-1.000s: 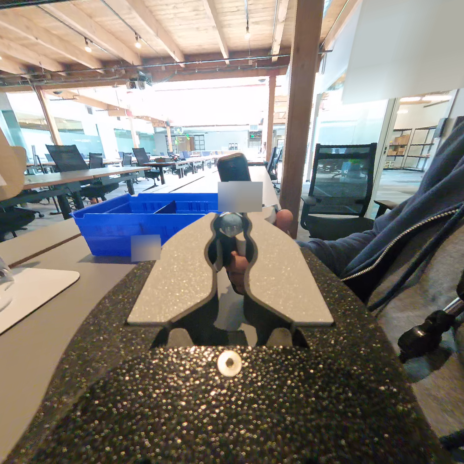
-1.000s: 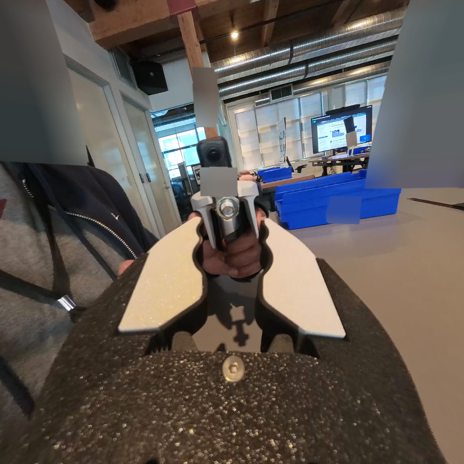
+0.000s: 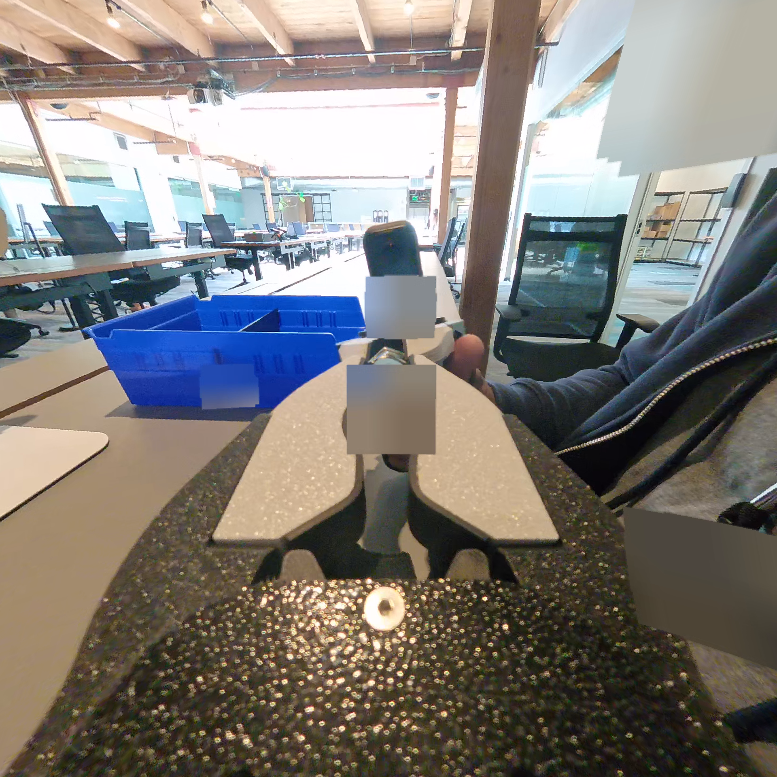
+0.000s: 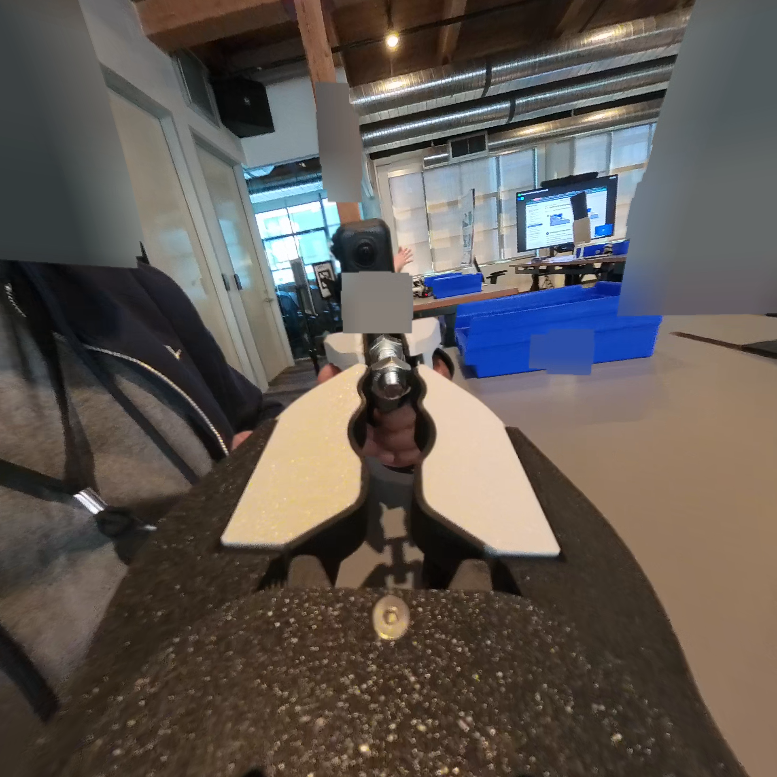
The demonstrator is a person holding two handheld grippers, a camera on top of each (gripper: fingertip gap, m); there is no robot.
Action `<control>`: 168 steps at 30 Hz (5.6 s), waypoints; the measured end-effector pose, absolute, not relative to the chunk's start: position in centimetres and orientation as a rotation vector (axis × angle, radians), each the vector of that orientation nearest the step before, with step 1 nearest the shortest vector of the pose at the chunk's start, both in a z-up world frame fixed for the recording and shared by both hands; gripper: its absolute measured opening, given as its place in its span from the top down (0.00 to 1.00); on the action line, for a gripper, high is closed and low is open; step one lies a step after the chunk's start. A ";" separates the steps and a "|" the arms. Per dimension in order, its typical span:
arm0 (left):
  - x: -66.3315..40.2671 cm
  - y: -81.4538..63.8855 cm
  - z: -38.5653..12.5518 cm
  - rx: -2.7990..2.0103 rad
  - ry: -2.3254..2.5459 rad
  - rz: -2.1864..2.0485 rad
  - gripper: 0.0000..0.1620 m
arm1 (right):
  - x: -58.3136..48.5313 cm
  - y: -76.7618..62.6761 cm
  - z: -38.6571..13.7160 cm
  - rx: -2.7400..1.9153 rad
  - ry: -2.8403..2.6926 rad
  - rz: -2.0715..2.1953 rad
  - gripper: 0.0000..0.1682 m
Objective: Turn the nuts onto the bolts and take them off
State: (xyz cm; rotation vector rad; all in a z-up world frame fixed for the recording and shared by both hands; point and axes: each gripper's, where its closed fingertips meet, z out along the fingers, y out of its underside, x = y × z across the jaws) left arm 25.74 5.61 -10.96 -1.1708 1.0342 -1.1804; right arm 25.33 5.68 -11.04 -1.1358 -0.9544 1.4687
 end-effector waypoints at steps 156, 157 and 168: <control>25.3 5.9 -11.3 -1.201 1.041 -1.220 0.90 | 24.8 5.9 -11.8 -1.167 -0.937 1.458 0.90; 25.3 5.9 -11.4 -1.208 1.041 -1.224 0.90 | 24.8 6.0 -11.9 -1.165 -0.947 1.422 0.90; 24.8 5.7 -10.8 -1.246 0.922 -1.627 0.90 | 24.8 5.5 -11.0 -1.005 -1.007 0.984 0.83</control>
